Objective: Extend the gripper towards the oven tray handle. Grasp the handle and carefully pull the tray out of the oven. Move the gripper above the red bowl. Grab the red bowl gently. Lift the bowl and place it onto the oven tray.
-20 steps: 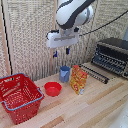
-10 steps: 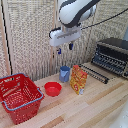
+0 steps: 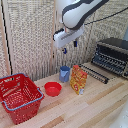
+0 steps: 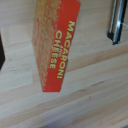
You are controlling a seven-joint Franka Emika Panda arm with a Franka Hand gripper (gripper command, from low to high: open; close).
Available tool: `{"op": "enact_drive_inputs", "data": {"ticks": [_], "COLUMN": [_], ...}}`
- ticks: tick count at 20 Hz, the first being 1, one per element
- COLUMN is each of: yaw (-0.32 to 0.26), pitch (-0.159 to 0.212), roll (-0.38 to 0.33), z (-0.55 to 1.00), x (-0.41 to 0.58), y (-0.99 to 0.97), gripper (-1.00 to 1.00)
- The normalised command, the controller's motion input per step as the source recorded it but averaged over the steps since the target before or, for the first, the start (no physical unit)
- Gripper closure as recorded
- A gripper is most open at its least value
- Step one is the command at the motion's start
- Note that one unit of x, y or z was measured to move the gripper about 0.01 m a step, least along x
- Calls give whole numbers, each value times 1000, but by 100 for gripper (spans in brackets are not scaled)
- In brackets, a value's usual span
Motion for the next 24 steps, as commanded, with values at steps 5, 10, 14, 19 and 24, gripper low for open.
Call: {"op": "enact_drive_inputs", "data": {"ticks": [5, 10, 14, 19, 24], "yaw": [27, 0, 0, 33, 55], "pitch": [-3, -37, -65, -73, 26], "roll": [-364, -322, -276, -246, -206], "z": [-75, -202, -145, -111, -275], "x": [-235, -131, -27, 137, 419], "y": [-522, -636, -770, -599, -459], "gripper": [-100, -100, -100, -100, -100]}}
